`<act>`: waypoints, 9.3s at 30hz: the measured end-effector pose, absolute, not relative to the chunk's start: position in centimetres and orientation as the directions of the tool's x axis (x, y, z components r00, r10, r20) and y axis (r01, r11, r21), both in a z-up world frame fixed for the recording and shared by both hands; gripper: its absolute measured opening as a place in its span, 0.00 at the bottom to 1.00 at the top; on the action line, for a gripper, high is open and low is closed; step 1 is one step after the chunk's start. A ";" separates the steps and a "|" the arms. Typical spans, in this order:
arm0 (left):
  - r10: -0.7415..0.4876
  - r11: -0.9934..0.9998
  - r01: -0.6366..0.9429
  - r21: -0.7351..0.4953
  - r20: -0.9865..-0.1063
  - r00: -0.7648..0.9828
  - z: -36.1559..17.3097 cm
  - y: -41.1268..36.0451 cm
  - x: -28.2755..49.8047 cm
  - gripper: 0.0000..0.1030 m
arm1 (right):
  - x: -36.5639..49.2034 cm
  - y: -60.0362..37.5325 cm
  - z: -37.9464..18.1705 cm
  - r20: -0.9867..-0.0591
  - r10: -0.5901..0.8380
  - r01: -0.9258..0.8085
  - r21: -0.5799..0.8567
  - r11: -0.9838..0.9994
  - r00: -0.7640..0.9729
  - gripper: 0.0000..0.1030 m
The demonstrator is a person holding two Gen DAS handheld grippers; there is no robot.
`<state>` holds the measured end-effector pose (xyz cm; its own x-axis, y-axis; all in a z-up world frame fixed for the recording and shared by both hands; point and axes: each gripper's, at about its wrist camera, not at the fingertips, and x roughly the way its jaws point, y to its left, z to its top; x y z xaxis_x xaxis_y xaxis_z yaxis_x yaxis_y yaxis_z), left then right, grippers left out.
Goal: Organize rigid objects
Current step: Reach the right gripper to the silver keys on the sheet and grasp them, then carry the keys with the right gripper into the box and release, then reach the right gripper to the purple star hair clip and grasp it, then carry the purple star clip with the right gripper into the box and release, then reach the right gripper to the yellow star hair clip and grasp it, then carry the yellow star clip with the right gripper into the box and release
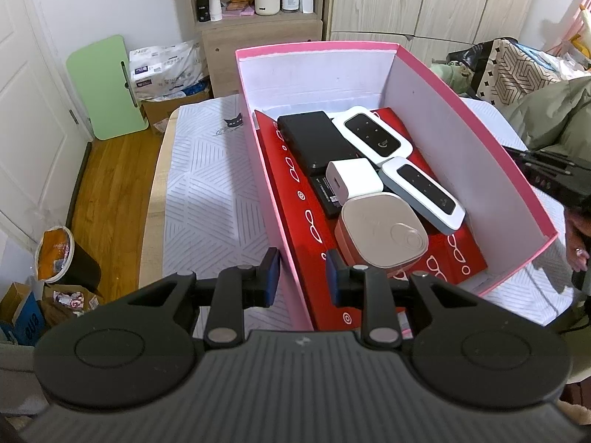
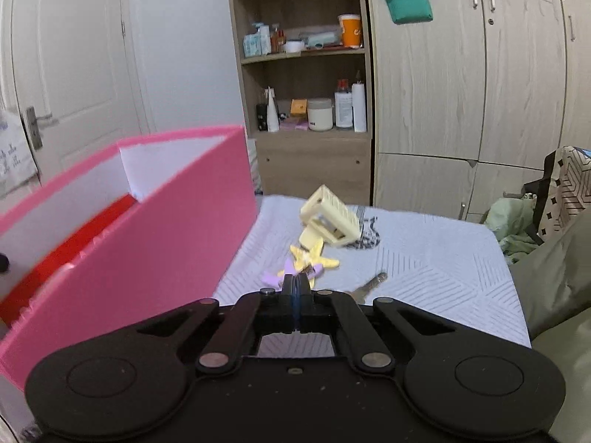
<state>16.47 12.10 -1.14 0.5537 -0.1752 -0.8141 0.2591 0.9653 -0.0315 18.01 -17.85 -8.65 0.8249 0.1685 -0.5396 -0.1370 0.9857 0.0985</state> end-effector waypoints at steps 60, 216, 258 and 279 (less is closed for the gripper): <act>-0.199 0.966 0.250 -0.067 -0.810 0.552 -1.3 12.5 16.4 0.26 | 17.9 -14.8 1.9 -0.308 0.503 -0.440 0.253 0.862 0.808 0.05; -0.269 0.951 0.283 -0.125 -0.786 0.556 -1.3 13.6 16.0 0.28 | 20.8 -18.0 -8.8 -0.586 0.246 -0.265 0.056 0.963 0.772 0.62; -0.248 0.958 0.260 -0.121 -0.803 0.542 -1.2 13.2 16.3 0.28 | 15.3 -16.0 -1.3 -0.444 0.319 -0.310 0.095 0.946 0.837 0.57; -0.195 0.963 0.264 -0.057 -0.823 0.534 -0.7 12.9 16.3 0.16 | 26.2 -3.0 -1.8 -0.671 0.382 -0.648 -0.194 0.737 0.635 0.57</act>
<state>16.33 12.86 -0.65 0.5341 -0.1953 -0.8226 0.2643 0.9628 -0.0570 26.20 -2.96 -1.79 0.6354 0.3819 -0.6711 -0.6478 0.7366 -0.1942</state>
